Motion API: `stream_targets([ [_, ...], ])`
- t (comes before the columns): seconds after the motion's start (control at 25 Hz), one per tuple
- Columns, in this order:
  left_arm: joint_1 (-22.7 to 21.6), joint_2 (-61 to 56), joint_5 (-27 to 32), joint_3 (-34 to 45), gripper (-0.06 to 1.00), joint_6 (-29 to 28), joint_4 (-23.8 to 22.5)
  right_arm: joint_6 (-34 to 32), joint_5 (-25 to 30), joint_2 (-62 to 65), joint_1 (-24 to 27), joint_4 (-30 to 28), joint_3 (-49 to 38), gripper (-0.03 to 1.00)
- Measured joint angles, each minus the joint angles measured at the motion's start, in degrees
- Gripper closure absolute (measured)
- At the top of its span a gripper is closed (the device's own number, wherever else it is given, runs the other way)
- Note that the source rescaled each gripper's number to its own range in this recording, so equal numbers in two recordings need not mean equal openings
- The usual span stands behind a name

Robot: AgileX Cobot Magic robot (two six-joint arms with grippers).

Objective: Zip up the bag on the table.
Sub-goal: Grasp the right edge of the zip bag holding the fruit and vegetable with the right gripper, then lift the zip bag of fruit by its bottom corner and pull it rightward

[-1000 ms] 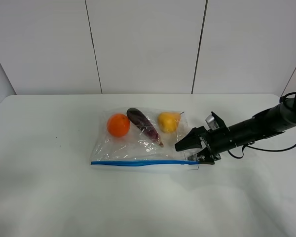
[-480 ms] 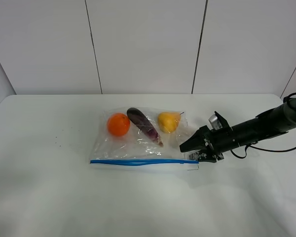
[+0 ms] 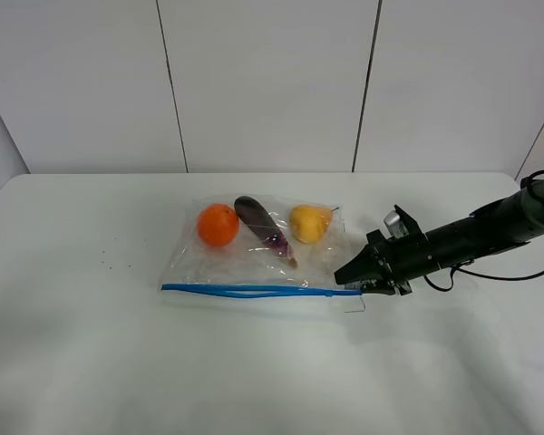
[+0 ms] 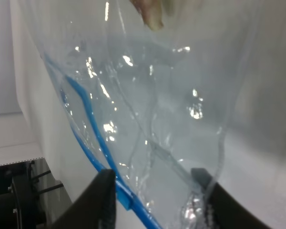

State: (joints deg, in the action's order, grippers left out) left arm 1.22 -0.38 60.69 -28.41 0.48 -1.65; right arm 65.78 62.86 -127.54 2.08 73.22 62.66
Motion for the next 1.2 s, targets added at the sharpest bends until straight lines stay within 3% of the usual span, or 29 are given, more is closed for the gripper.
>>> stream_targets([
  [0.16, 0.0, 0.0, 0.0, 0.0, -0.06, 0.0, 0.0, 0.0, 0.05, 0.0, 0.0, 0.0, 0.0, 0.78],
  [0.48, 0.0, 0.0, 0.0, 0.0, -0.06, 0.0, 0.0, -0.05, 0.15, 0.0, 0.0, 0.0, 0.0, 0.86],
  [0.56, 0.0, 0.0, 0.0, 0.0, -0.06, 0.0, 0.0, -0.05, 0.15, 0.0, 0.0, 0.0, 0.0, 0.96],
  [0.76, 0.0, 0.0, 0.0, 0.0, -0.06, 0.0, 0.0, -0.27, 1.92, 0.0, 0.0, 0.47, 0.0, 0.97],
  [0.96, 0.0, 0.0, 0.0, 0.0, -0.06, 0.0, 0.0, -0.73, 6.04, 0.0, -0.13, 4.98, 0.0, 0.97],
  [1.2, 0.0, 0.0, 0.0, 0.0, -0.06, 0.0, 0.0, -4.02, 6.36, 0.06, -0.13, 6.77, 0.0, 0.97],
])
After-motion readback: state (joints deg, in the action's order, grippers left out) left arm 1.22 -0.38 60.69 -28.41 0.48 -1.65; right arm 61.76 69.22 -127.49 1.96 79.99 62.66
